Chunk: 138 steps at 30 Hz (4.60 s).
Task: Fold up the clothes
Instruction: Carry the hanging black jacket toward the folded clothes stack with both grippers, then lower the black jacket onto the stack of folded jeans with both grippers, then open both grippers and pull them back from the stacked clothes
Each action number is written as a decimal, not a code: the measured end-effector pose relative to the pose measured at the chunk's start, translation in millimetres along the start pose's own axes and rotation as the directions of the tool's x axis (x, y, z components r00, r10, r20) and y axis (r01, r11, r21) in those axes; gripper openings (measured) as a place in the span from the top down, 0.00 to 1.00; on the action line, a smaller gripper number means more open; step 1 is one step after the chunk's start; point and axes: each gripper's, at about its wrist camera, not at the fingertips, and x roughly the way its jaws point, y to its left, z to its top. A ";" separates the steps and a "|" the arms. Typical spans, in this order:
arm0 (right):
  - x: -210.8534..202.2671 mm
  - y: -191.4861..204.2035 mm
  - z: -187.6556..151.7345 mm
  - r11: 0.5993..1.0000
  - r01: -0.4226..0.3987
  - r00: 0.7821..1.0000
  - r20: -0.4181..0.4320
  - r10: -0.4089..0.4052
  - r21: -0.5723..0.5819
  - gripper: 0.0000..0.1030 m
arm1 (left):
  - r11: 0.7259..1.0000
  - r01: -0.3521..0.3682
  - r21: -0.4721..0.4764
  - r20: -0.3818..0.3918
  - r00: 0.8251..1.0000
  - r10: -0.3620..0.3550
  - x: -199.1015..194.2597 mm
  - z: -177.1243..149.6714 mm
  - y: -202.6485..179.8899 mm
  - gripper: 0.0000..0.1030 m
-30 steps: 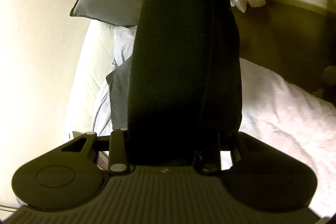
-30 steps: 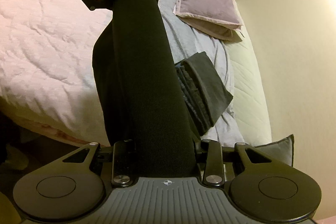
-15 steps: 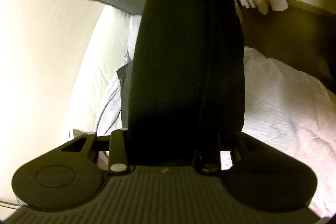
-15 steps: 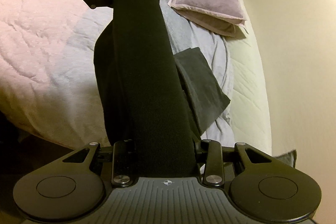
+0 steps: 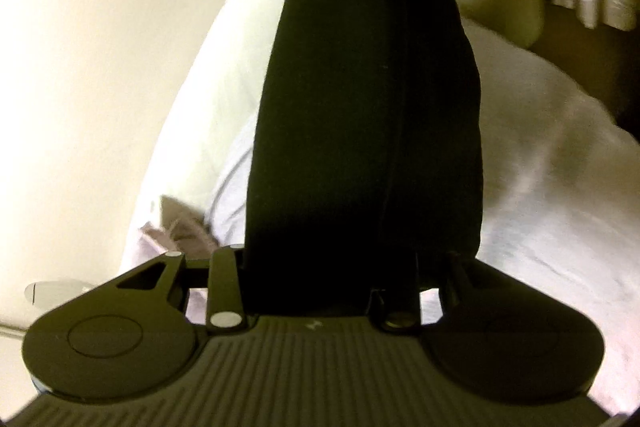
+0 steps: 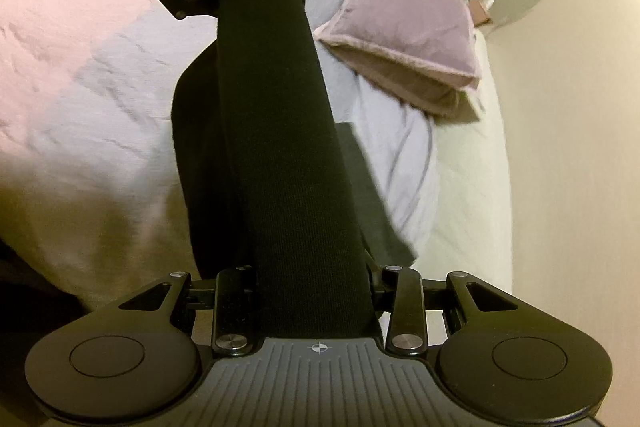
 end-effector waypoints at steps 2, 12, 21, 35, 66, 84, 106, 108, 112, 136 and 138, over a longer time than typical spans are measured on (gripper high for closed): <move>13.5 -39.9 -6.4 0.999 0.036 0.999 0.027 -0.035 -0.025 0.65 | 0.998 -0.055 -0.031 -0.023 0.998 0.055 19.5 13.6 32.7 0.67; 141.6 -103.1 -70.8 0.944 0.314 0.940 0.174 -0.293 -0.105 0.60 | 0.963 -0.229 -0.143 -0.095 0.972 0.217 162.6 37.1 31.2 0.64; 259.7 -3.1 -149.2 0.984 0.112 0.990 0.106 -0.098 -0.136 0.49 | 0.977 -0.162 -0.136 -0.103 0.983 0.149 234.8 11.8 -104.8 0.56; 227.7 -23.6 -142.0 0.987 0.162 0.983 0.086 -0.160 -0.014 0.58 | 0.968 -0.249 -0.005 -0.067 0.966 0.248 197.4 -4.2 -77.8 0.68; 204.6 -6.3 -159.5 0.990 0.136 0.990 0.042 -0.135 -0.026 0.58 | 0.985 -0.162 -0.060 -0.114 0.981 0.155 165.0 -22.5 -99.8 0.71; 121.9 -123.2 -135.7 0.924 0.376 0.902 0.200 -0.383 0.073 0.61 | 0.912 -0.392 -0.123 -0.078 0.920 0.385 106.6 -24.5 24.0 0.76; 189.2 23.7 -181.1 0.986 0.165 0.986 0.040 -0.164 -0.023 0.57 | 0.982 -0.160 -0.102 -0.122 0.982 0.147 182.2 -0.6 -102.0 0.67; 187.3 24.3 -183.1 0.988 0.157 0.987 0.045 -0.156 -0.005 0.57 | 0.981 -0.163 -0.102 -0.127 0.980 0.150 180.3 0.8 -101.5 0.66; 193.7 27.1 -183.7 0.983 0.160 0.987 0.035 -0.158 -0.086 0.49 | 0.978 -0.184 -0.098 -0.160 0.973 0.167 182.5 10.7 -94.2 0.59; 33.1 21.4 -200.8 0.327 -0.001 0.993 -0.038 0.115 0.945 0.24 | 0.247 0.042 -0.968 -0.018 0.971 -0.237 9.3 12.3 -96.3 0.23; 13.3 30.6 -194.9 0.264 0.006 0.992 -0.039 0.118 0.965 0.24 | 0.274 0.081 -0.958 0.017 0.974 -0.228 -22.7 11.9 -99.1 0.26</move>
